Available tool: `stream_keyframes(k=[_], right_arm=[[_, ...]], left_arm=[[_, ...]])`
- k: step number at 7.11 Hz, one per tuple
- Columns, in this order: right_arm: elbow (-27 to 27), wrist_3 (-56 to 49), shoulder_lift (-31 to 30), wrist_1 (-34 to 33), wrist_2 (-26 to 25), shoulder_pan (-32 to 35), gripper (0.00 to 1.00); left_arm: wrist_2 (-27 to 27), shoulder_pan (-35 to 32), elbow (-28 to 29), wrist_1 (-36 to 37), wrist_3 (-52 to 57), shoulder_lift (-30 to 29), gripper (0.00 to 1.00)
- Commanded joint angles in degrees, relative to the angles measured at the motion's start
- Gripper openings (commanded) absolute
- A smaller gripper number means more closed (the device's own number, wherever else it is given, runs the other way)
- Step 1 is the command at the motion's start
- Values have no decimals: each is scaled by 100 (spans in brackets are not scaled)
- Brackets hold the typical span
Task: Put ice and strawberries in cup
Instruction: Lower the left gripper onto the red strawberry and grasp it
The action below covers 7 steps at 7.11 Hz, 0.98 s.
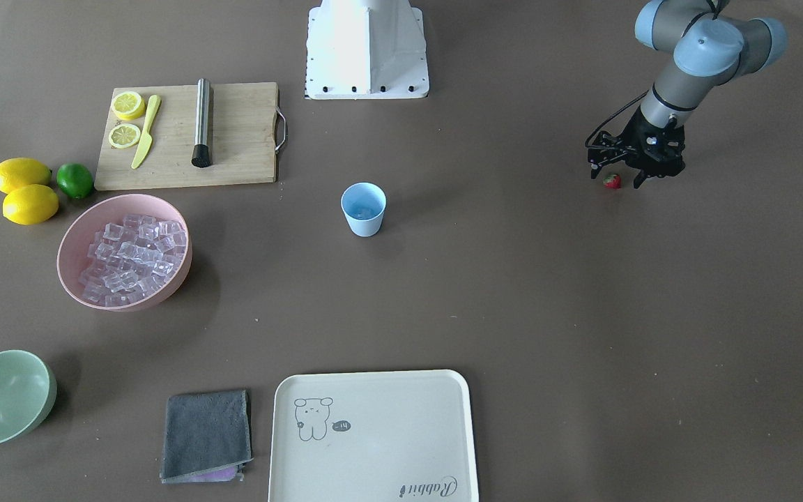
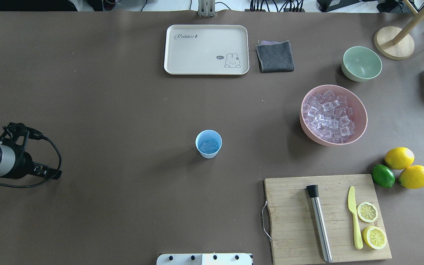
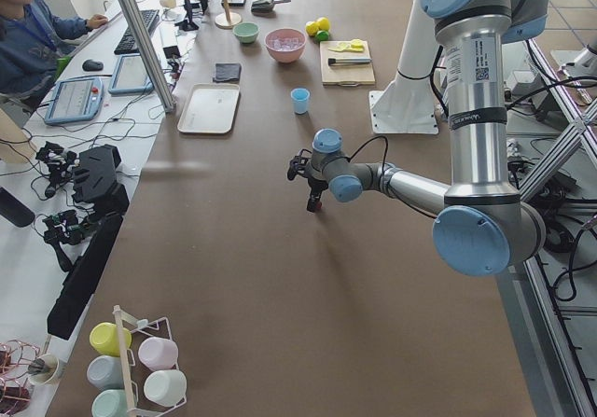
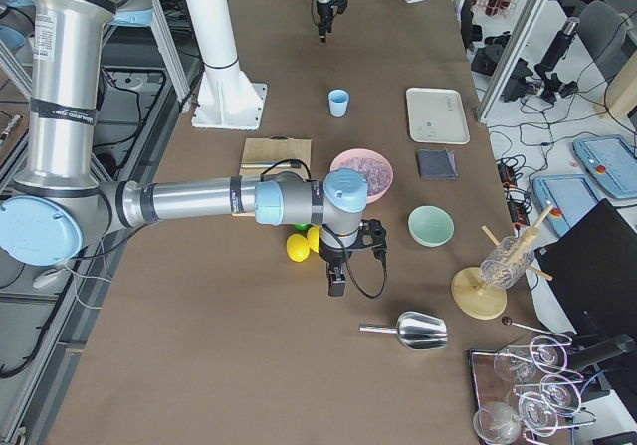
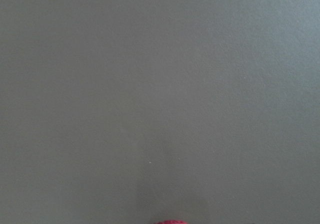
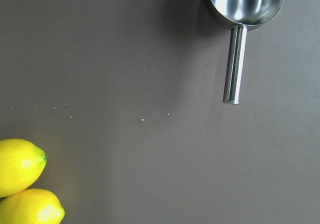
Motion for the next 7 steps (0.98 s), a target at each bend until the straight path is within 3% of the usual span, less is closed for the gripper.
stream_keyframes(k=[1, 5, 6, 7], right_arm=[[-3, 0, 3, 0, 0, 0, 100], [-3, 9, 3, 0, -18, 0, 100], [-3, 9, 3, 9, -9, 0, 100], [6, 0, 3, 9, -9, 0, 100]], left_arm=[[48, 25, 29, -7, 0, -39, 78], [49, 25, 55, -7, 9, -22, 76], [49, 25, 55, -7, 9, -22, 55], [49, 34, 64, -7, 9, -22, 41]])
